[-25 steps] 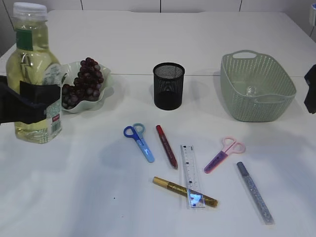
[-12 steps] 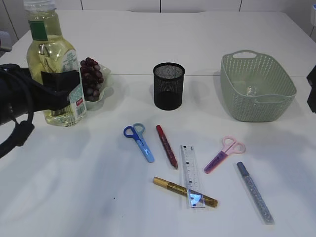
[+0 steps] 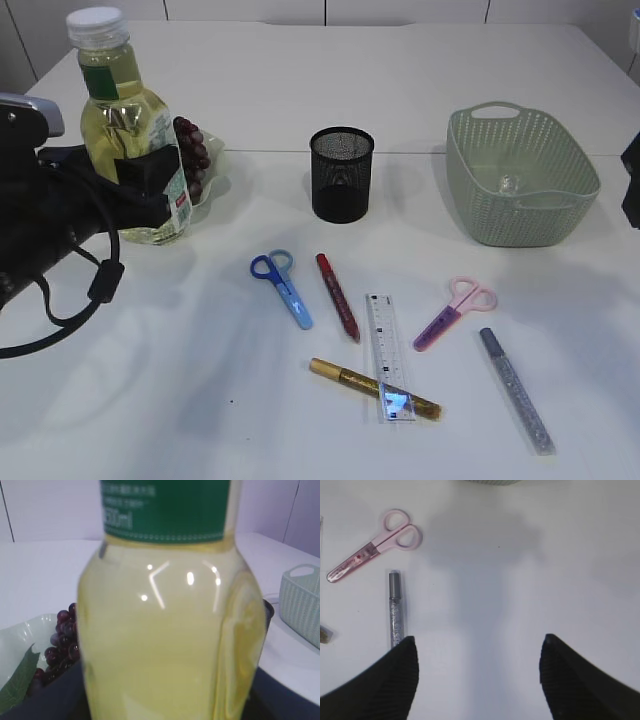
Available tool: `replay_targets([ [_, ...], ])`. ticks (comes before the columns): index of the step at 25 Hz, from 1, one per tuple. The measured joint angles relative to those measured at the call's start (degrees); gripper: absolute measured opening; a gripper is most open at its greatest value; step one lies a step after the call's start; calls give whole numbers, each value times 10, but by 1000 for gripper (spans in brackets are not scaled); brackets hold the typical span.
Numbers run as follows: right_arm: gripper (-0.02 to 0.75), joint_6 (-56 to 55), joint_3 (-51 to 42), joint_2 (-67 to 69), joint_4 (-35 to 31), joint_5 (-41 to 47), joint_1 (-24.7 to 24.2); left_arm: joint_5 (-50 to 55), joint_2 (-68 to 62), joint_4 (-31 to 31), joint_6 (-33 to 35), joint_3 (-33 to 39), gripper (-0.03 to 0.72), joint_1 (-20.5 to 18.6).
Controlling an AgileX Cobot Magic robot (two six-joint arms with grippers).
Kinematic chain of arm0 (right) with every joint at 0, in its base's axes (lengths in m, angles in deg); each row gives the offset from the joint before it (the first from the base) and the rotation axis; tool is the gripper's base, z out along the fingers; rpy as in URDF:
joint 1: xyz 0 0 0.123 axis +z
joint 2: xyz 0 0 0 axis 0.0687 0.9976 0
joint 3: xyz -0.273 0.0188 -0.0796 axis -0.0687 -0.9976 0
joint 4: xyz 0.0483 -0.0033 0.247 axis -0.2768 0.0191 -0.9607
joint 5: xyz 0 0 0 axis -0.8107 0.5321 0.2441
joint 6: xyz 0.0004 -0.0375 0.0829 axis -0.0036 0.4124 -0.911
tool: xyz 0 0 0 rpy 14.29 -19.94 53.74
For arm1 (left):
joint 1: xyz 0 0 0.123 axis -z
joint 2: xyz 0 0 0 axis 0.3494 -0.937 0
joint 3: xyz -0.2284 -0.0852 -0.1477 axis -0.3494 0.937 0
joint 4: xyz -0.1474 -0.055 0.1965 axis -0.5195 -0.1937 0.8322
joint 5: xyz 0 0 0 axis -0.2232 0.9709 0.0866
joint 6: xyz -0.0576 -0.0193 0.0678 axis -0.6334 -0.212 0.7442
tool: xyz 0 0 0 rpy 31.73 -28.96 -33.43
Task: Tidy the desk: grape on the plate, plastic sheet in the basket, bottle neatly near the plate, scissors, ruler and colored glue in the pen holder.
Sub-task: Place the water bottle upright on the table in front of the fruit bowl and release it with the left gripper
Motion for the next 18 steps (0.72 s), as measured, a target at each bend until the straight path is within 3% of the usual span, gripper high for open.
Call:
replay_targets([
  [13,583,1,0,0,0,-2,0,-41,-42,7,0,-3,438,-11],
  [18,583,1,0,0,0,-3,0,-49,-69,26,0,-4,438,-41],
])
